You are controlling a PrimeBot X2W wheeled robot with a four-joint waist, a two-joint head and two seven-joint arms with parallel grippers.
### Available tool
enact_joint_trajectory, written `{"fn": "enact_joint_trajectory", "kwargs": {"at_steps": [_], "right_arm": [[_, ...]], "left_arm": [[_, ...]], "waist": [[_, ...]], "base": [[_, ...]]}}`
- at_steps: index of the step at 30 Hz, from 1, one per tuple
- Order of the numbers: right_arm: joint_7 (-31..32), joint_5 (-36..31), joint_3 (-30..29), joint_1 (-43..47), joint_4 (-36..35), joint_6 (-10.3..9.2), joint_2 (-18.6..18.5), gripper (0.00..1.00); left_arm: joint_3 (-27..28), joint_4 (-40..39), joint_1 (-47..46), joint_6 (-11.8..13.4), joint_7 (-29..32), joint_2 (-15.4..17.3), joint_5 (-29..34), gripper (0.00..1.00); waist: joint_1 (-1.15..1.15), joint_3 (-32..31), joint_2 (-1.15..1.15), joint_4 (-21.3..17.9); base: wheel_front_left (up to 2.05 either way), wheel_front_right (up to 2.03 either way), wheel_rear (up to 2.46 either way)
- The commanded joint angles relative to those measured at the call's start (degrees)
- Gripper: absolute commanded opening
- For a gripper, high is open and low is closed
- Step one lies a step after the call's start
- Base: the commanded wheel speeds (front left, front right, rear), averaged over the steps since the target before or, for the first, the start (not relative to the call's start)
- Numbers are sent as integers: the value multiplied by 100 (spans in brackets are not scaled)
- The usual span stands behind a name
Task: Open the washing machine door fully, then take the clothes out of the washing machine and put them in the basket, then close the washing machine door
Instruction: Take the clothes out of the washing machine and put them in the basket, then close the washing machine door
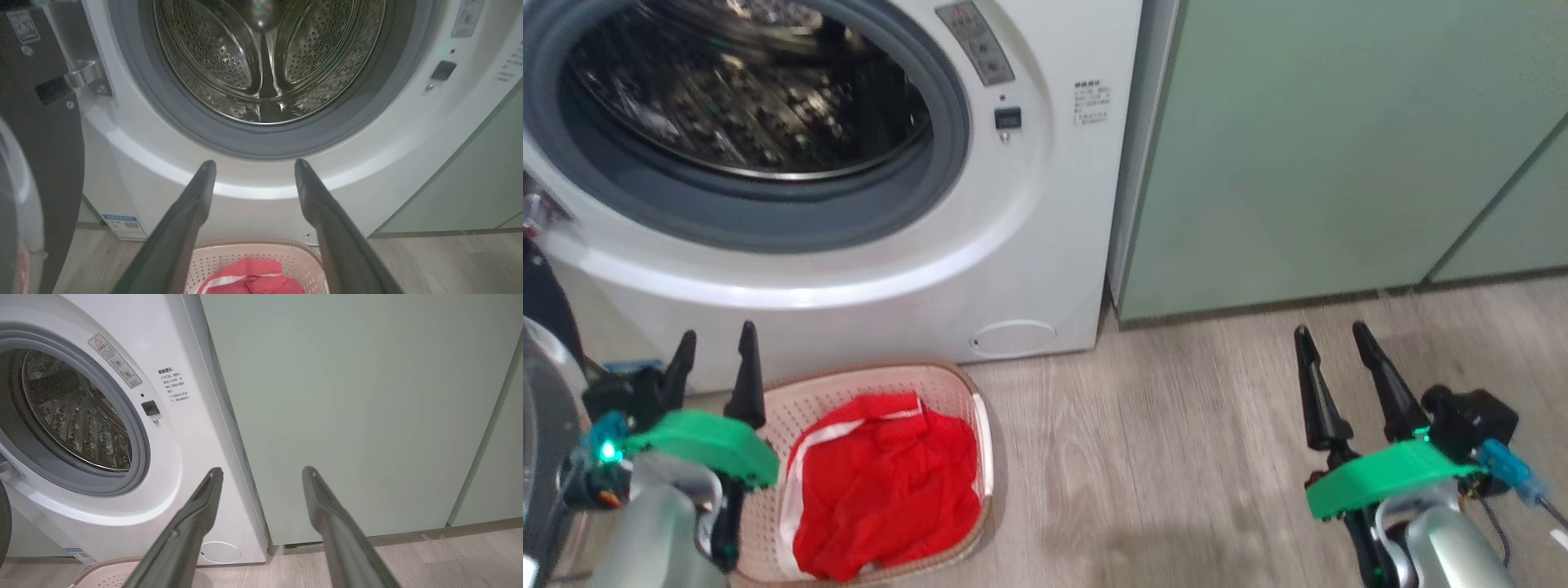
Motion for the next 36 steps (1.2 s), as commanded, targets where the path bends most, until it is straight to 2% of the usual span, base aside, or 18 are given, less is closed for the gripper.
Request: {"fn": "enact_joint_trajectory", "kwargs": {"at_steps": [1, 6, 11, 26, 36], "right_arm": [[-35, -20, 74, 23, -198, -4, 26, 100], [-35, -46, 5, 225, -235, -4, 38, 100], [-35, -60, -97, 321, -253, -4, 56, 100], [-35, -82, -145, 357, -270, -4, 75, 100], [-35, -77, -152, 361, -250, -4, 74, 100]], "left_arm": [[266, -309, -23, -26, -51, 94, 60, 100], [429, -895, 604, -33, -52, -75, 239, 100], [450, -1132, 908, -35, -52, -160, 293, 100], [281, -1191, 1007, -37, -52, -114, 150, 100], [259, -1183, 978, -37, -52, -63, 119, 100]], "waist": [[0, -203, 0, 51], [0, -427, 0, 92], [0, -527, 0, 140], [0, -595, 0, 218], [0, -569, 0, 220]], "base": [[0, 0, 0], [0, 0, 0], [0, 0, 0], [0, 0, 0], [-102, 102, 0]]}}
